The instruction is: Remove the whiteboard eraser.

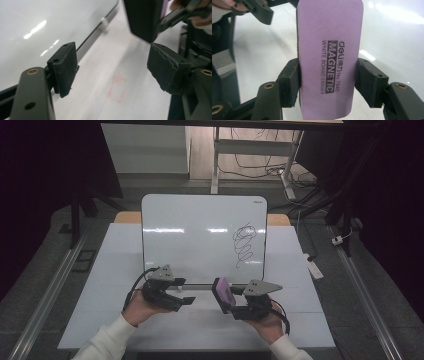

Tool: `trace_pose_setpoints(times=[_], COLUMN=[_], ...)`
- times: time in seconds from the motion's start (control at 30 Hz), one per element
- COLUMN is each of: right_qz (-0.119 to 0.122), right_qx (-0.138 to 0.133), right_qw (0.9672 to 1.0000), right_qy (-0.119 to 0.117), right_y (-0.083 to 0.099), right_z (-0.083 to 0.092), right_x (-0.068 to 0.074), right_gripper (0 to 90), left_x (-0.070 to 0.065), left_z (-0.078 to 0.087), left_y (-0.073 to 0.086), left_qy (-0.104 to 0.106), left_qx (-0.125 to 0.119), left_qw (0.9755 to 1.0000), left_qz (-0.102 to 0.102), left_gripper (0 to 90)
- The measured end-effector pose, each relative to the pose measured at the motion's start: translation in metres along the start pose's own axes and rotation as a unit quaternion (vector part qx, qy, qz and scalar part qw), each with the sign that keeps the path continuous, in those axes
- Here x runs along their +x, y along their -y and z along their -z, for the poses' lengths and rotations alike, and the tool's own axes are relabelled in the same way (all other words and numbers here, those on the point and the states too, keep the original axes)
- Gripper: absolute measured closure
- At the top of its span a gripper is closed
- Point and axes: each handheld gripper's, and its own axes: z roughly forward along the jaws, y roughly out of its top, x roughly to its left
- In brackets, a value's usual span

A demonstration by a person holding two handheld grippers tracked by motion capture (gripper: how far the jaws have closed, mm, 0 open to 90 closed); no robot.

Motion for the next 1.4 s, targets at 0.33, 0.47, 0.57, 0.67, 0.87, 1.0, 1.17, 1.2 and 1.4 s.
trace_pose_setpoints(times=[0.33, 0.47, 0.57, 0.67, 0.87, 1.0, 1.17, 1.2, 1.4], right_qz=[0.009, 0.015, 0.026, 0.032, 0.024, 0.023, 0.02, 0.019, 0.008], right_qx=[-0.015, -0.021, -0.024, -0.026, -0.031, -0.029, -0.03, -0.031, -0.039], right_qw=[0.9984, 0.9973, 0.996, 0.9948, 0.9946, 0.9941, 0.9932, 0.9931, 0.9916], right_qy=[0.054, 0.068, 0.083, 0.093, 0.097, 0.102, 0.111, 0.112, 0.123], right_y=[-0.002, -0.002, -0.001, 0.0, 0.001, 0.001, 0.001, 0.001, 0.0], right_z=[0.011, 0.013, 0.013, 0.014, 0.016, 0.016, 0.016, 0.017, 0.021], right_x=[-0.005, -0.007, -0.007, -0.008, -0.012, -0.014, -0.016, -0.017, -0.023], right_gripper=[39.5, 39.5, 39.5, 39.6, 39.9, 39.9, 39.8, 39.8, 39.8], left_x=[0.006, 0.01, 0.015, 0.019, 0.028, 0.031, 0.032, 0.032, 0.032], left_z=[0.03, 0.039, 0.043, 0.046, 0.054, 0.056, 0.055, 0.054, 0.052], left_y=[0.043, 0.062, 0.072, 0.08, 0.09, 0.094, 0.096, 0.096, 0.096], left_qy=[-0.063, -0.082, -0.093, -0.1, -0.107, -0.11, -0.108, -0.107, -0.106], left_qx=[-0.018, -0.027, -0.023, -0.017, -0.024, -0.024, -0.019, -0.018, -0.014], left_qw=[0.9969, 0.9943, 0.9932, 0.9924, 0.9899, 0.9892, 0.9893, 0.9893, 0.9895], left_qz=[0.044, 0.062, 0.066, 0.07, 0.089, 0.094, 0.096, 0.097, 0.097], left_gripper=[24.8, 24.7, 24.5, 24.2, 23.9, 23.9, 23.7, 23.7, 23.5])
